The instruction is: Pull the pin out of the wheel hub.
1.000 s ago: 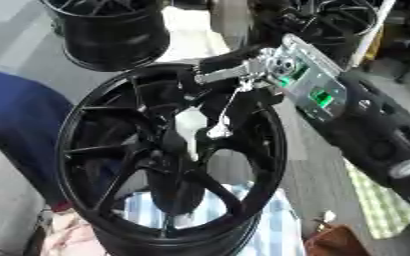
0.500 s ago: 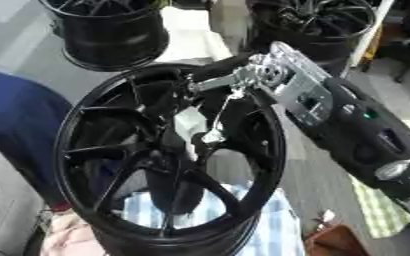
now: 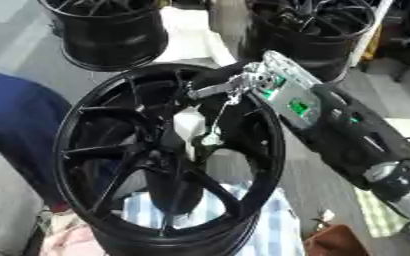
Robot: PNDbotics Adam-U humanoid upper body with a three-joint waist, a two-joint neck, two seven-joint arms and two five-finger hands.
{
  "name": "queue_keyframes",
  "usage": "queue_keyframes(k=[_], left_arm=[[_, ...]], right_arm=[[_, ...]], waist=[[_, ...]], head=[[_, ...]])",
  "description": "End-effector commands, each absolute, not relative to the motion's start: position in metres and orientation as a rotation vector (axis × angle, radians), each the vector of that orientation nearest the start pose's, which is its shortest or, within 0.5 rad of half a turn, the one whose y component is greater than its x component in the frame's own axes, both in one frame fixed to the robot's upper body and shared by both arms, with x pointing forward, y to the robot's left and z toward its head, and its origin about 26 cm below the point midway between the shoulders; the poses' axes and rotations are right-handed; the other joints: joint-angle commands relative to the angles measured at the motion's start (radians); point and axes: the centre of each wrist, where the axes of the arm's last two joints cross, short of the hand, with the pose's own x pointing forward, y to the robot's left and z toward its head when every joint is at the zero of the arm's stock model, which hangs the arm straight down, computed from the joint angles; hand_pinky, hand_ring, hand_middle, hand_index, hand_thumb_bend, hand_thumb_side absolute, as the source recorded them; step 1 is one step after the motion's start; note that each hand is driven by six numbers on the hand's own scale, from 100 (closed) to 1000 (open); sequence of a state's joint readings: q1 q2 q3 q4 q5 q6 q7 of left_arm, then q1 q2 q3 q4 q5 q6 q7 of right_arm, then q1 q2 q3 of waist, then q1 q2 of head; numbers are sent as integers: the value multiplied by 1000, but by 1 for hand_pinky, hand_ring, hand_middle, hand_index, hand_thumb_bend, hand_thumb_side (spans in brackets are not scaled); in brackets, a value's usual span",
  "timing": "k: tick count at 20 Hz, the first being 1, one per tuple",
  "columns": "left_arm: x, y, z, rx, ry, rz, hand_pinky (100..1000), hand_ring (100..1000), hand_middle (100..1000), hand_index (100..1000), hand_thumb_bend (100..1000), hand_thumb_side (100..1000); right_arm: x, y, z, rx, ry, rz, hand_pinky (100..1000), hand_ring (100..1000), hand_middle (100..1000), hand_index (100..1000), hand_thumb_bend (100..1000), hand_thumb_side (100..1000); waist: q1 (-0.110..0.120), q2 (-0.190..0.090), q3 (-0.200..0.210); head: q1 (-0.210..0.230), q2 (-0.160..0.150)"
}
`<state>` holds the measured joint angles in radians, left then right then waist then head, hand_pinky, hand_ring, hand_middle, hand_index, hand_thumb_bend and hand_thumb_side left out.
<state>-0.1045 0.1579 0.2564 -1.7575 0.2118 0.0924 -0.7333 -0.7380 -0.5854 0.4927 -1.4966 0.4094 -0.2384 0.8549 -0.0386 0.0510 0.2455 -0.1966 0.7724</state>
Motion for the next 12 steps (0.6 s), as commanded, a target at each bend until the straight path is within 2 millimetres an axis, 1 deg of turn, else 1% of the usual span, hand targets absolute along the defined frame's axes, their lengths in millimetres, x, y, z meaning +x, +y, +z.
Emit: queue_keyframes(k=[1,3,4,6,7,8,10,11,12], left_arm=[[292,330,93,-421,-1795,-499,542,486,588,773,100,882],[292,330,93,-420,-1794,-500,542,485,589,773,100,882],[292,330,93,-420,-1794,-500,543,484,589,773,100,882],[292,330,93,-420,-1794,-501,543,485,589,774,100,882],[292,330,93,-421,-1794,-501,543,486,589,774,100,882],[292,330,93,-421,-1794,-501,543,487,589,774,100,882],[291,330,92,-421,-1793,-501,543,484,589,774,100,883],[291,330,92,-421,-1792,-501,543,485,589,774,100,883],[291,330,92,-421,-1792,-501,543,487,589,774,100,883]], right_arm=[[396,-214,202,-230,-1348,2115,884,875,776,857,238,297],[396,-214,203,-229,-1359,2112,875,854,716,800,233,295],[395,-214,204,-228,-1366,2111,868,841,671,760,229,292],[394,-213,206,-226,-1383,2108,858,820,613,713,220,293],[394,-213,207,-226,-1392,2105,850,803,576,680,197,297],[394,-213,208,-226,-1400,2101,845,793,558,664,188,296],[393,-212,211,-223,-1427,2087,822,748,479,581,159,285],[392,-212,213,-225,-1446,2076,815,734,459,557,146,283],[391,-212,215,-227,-1464,2065,811,723,446,541,100,394]], waist=[[5,-4,-1],[5,-4,-2],[5,-4,-2],[5,-4,-3],[6,-5,-3],[6,-5,-3],[6,-5,-3],[5,-5,-3],[5,-6,-3]], head=[[1,-2],[2,-2],[2,-2],[2,-2],[2,-2],[1,-2],[1,-2],[1,-2],[1,-2]])
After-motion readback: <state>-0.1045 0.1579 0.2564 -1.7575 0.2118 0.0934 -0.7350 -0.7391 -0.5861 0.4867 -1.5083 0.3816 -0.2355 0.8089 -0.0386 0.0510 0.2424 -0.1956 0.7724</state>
